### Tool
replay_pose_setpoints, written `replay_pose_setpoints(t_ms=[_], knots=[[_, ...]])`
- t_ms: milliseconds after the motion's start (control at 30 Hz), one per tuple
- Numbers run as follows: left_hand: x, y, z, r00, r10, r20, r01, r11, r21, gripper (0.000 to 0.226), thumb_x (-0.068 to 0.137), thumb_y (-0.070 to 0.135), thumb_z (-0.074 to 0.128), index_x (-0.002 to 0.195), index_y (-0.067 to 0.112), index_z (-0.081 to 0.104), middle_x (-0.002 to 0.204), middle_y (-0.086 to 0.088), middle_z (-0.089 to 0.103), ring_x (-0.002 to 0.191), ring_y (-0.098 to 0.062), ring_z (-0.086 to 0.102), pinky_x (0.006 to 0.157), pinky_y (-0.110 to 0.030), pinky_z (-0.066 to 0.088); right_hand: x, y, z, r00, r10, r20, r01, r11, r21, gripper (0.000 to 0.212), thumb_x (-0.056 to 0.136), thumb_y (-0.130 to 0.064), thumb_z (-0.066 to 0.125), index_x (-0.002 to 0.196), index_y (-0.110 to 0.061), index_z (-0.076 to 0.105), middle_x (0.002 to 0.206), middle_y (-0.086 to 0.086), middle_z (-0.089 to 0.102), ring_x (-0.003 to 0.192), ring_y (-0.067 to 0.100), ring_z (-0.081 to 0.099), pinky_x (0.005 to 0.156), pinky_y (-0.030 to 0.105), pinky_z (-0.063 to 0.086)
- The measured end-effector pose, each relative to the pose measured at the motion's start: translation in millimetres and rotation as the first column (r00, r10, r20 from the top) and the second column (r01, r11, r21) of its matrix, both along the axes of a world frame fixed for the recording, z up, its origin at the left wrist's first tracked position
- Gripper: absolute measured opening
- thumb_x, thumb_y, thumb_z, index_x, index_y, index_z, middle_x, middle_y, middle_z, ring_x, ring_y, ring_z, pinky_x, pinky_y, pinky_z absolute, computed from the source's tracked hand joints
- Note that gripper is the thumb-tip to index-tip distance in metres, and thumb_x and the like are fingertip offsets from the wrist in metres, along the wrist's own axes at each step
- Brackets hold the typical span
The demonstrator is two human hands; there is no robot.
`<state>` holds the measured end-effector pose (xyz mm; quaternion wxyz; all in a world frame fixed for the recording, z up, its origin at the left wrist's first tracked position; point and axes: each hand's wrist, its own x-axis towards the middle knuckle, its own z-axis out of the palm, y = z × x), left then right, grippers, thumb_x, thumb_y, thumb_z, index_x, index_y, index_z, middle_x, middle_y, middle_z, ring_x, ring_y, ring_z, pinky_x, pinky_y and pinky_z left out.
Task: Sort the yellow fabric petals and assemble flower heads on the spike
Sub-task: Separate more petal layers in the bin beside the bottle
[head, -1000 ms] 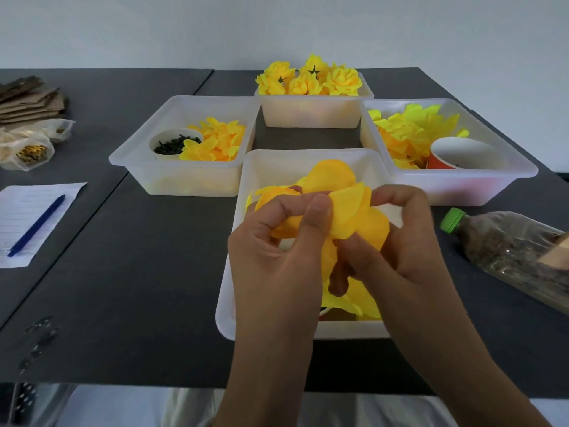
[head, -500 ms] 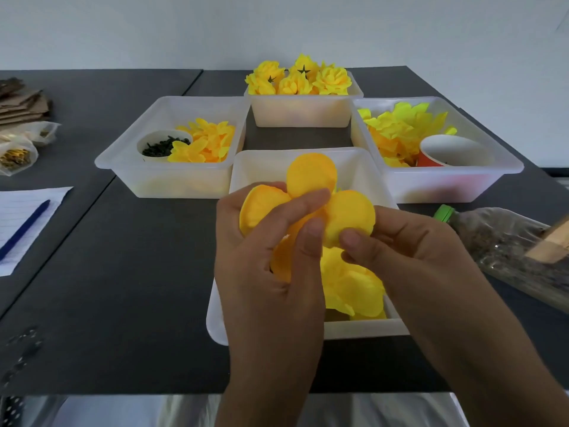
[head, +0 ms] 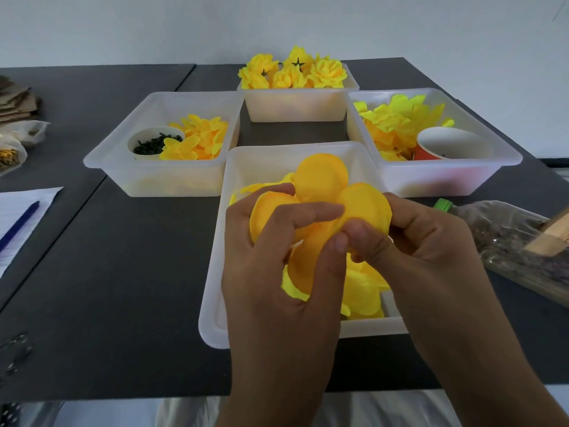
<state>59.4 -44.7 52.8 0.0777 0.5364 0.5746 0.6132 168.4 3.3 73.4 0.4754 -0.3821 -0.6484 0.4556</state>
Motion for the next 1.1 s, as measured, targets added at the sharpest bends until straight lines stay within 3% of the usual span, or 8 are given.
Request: replay_pose_setpoints(t_ms=[267,600,667,767,833,933,1033,1100], knots=[[-2.1,3.1,-3.7,0.996,0.036,0.079,-0.032,0.998,-0.062,0.016,0.081,0.037,0.068,0.089,0.023,0.07,0.119,0.007,0.055,0.114,-0.015,0.057,0.077,-0.036,0.057,-1.7,1.4,-8.6,0.999,-0.031,-0.027,0.029,0.998,-0.052,0.045,0.064,-0.05,0.061,0.075,-0.007,0.067,0.058,0.001,0.054,0.055,0.005,0.05,0.049,0.014,0.042],[-3.4,-0.8,1.5,0.907,-0.004,0.422,0.069,0.988,-0.137,0.016,0.074,0.036,0.067,0.074,0.02,0.07,0.098,0.01,0.067,0.094,-0.01,0.065,0.069,-0.025,0.057,-10.9,-3.9,-9.8,1.0,-0.005,-0.03,0.004,0.998,-0.055,0.045,0.069,-0.049,0.058,0.06,-0.006,0.059,0.056,-0.002,0.049,0.056,0.006,0.048,0.055,0.016,0.042],[-5.3,-1.3,1.0,0.833,-0.019,0.553,0.124,0.98,-0.154,0.022,0.071,0.038,0.069,0.075,0.016,0.072,0.098,0.006,0.07,0.093,-0.013,0.067,0.071,-0.031,0.058,-12.1,-5.3,-11.6,0.995,0.003,-0.097,-0.008,0.998,-0.059,0.056,0.073,-0.05,0.054,0.064,0.006,0.058,0.062,0.008,0.054,0.058,0.017,0.053,0.053,0.023,0.049],[-10.6,-1.2,-2.2,0.707,-0.041,0.706,0.241,0.952,-0.186,0.026,0.065,0.039,0.071,0.083,0.02,0.076,0.103,-0.004,0.073,0.102,-0.028,0.066,0.088,-0.052,0.054,-14.3,-7.0,-14.5,0.986,-0.045,-0.158,0.033,0.997,-0.075,0.066,0.075,-0.052,0.049,0.075,0.014,0.057,0.074,0.025,0.059,0.067,0.035,0.06,0.058,0.039,0.058],[-12.2,-1.1,-2.5,0.682,-0.036,0.731,0.257,0.947,-0.192,0.027,0.066,0.038,0.068,0.086,0.022,0.076,0.105,-0.005,0.073,0.105,-0.03,0.066,0.092,-0.054,0.052,-17.1,-8.2,-15.5,0.984,-0.087,-0.155,0.078,0.995,-0.064,0.056,0.077,-0.048,0.049,0.075,0.007,0.062,0.074,0.016,0.063,0.067,0.027,0.062,0.057,0.033,0.057],[-13.1,-1.1,-2.4,0.682,-0.038,0.73,0.244,0.953,-0.178,0.029,0.064,0.039,0.071,0.086,0.022,0.076,0.106,-0.004,0.073,0.107,-0.028,0.065,0.094,-0.051,0.051,-19.5,-11.2,-15.3,0.984,-0.114,-0.134,0.112,0.993,-0.02,0.04,0.082,-0.043,0.048,0.072,-0.007,0.063,0.072,0.005,0.062,0.065,0.013,0.061,0.054,0.019,0.052],[-12.0,-2.2,-5.3,0.733,-0.038,0.679,0.198,0.967,-0.16,0.026,0.065,0.04,0.072,0.083,0.023,0.076,0.105,0.002,0.073,0.105,-0.022,0.066,0.089,-0.045,0.054,-18.8,-12.8,-15.6,0.992,-0.113,-0.059,0.112,0.994,-0.019,0.047,0.086,-0.049,0.048,0.078,-0.004,0.06,0.074,0.008,0.059,0.066,0.017,0.06,0.055,0.028,0.056],[-8.7,-2.8,-5.4,0.843,0.018,0.537,0.085,0.982,-0.166,0.023,0.071,0.039,0.066,0.078,0.019,0.073,0.104,0.011,0.069,0.1,-0.012,0.065,0.078,-0.033,0.056,-17.3,-11.6,-13.8,0.996,-0.089,0.009,0.089,0.993,-0.072,0.052,0.078,-0.056,0.047,0.082,-0.006,0.061,0.075,0.004,0.062,0.067,0.016,0.062,0.059,0.033,0.057]])
